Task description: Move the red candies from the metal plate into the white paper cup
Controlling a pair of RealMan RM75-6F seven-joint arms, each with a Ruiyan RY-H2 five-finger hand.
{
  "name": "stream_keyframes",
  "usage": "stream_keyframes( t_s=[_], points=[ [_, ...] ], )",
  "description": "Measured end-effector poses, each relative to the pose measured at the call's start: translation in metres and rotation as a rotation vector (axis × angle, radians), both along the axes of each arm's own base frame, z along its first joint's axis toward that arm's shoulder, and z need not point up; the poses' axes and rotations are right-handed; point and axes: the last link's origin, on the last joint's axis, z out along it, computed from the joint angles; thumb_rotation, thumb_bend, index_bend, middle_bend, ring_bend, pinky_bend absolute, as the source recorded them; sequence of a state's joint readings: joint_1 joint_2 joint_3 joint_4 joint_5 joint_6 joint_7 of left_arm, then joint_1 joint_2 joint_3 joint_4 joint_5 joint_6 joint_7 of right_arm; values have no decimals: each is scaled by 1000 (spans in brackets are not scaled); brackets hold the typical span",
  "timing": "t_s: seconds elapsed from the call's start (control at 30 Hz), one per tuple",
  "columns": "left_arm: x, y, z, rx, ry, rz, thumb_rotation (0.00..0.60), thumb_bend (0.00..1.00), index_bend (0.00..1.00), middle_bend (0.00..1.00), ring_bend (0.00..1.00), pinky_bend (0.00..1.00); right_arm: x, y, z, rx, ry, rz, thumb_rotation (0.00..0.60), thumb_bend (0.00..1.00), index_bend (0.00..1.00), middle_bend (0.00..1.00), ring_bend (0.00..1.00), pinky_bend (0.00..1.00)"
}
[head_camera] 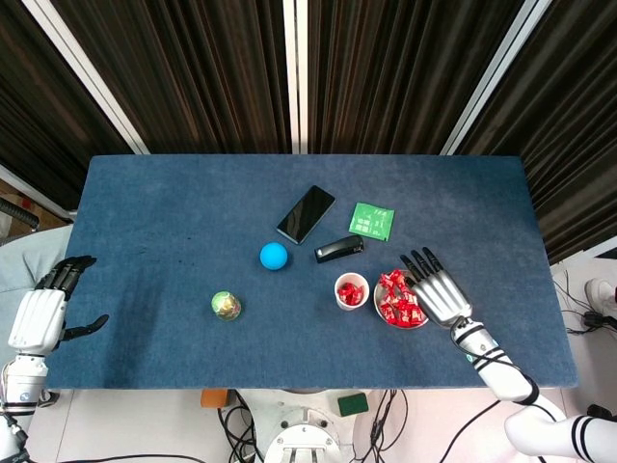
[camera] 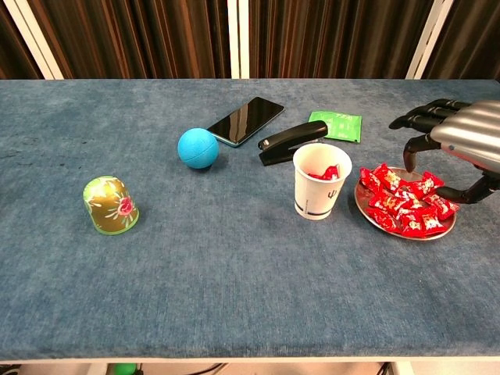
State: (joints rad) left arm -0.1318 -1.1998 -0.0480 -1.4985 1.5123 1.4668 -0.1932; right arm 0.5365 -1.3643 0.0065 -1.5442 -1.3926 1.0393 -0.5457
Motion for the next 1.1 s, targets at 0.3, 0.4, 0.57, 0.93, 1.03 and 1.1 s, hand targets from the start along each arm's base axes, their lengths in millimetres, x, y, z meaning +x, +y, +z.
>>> stream_keyframes(
  t_s=[0.3, 0.4, 0.57, 0.93, 1.03, 1.1],
  points=[
    [-1, 0, 1, 3, 1, 4, 600, 122, 162, 136, 96, 241, -4, -3, -17, 34, 64, 1, 600, 343, 407, 23, 0, 0],
    [-2, 0, 0, 2, 0, 4, 600, 121, 162, 136, 96, 241, -5, -3, -21, 36, 71, -2, 600, 343, 407, 22, 0, 0],
    [-2, 0, 1, 4, -1, 4, 600, 122, 162, 136, 96, 241, -5, -4, -22, 40, 84, 2, 600, 344, 407, 22, 0, 0],
    [-3, 0, 0, 2, -3, 7, 600, 121, 162, 136, 96, 241, -1, -7, -25, 50, 125, 25, 600, 349, 395, 14, 0, 0],
    [-4, 1, 0, 2, -5, 9, 600, 121, 162, 136, 96, 241, 2, -9, -26, 57, 139, 34, 600, 348, 385, 12, 0, 0],
    [-4, 1, 0, 3, -6, 9, 600, 121, 162, 136, 96, 241, 3, -10, -28, 63, 143, 35, 600, 349, 382, 11, 0, 0]
  ],
)
